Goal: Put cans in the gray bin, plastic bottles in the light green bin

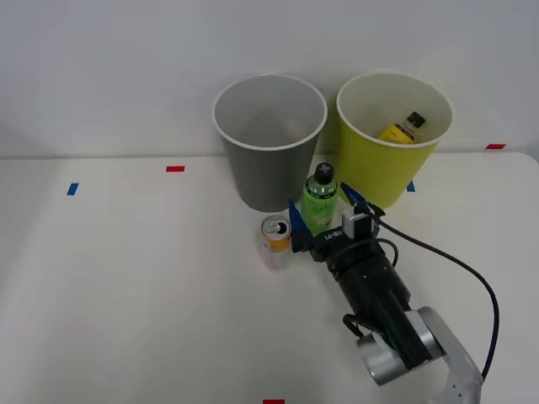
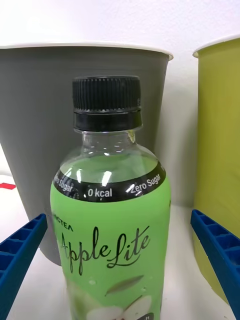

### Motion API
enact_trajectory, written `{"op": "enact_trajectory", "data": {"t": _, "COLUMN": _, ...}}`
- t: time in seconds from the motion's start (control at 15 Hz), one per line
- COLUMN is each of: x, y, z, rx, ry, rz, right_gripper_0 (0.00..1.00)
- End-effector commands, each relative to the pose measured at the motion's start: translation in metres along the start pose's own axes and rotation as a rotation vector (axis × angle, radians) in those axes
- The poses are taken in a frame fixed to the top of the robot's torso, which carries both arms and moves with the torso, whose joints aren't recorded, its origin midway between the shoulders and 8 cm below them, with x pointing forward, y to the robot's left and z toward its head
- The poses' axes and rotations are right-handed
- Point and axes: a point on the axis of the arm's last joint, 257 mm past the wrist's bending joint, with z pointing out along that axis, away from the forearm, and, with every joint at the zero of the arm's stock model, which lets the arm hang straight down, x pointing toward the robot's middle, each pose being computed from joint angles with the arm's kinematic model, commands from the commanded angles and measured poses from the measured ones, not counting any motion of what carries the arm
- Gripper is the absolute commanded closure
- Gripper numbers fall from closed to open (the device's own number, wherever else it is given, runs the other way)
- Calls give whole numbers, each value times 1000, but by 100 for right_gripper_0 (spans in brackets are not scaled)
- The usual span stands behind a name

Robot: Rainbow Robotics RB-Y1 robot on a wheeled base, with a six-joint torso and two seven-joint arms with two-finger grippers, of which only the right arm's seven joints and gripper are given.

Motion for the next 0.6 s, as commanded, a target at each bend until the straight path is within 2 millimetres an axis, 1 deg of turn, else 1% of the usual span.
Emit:
{"op": "enact_trajectory", "data": {"t": 0.07, "x": -1, "y": 7, "z": 7, "rx": 1, "ry": 10, "rz": 14, "right_gripper_0": 0}}
{"op": "enact_trajectory", "data": {"t": 0.2, "x": -2, "y": 11, "z": 9, "rx": 7, "ry": 10, "rz": 26, "right_gripper_0": 0}}
{"op": "enact_trajectory", "data": {"t": 0.6, "x": -2, "y": 6, "z": 9, "rx": 9, "ry": 9, "rz": 8, "right_gripper_0": 0}}
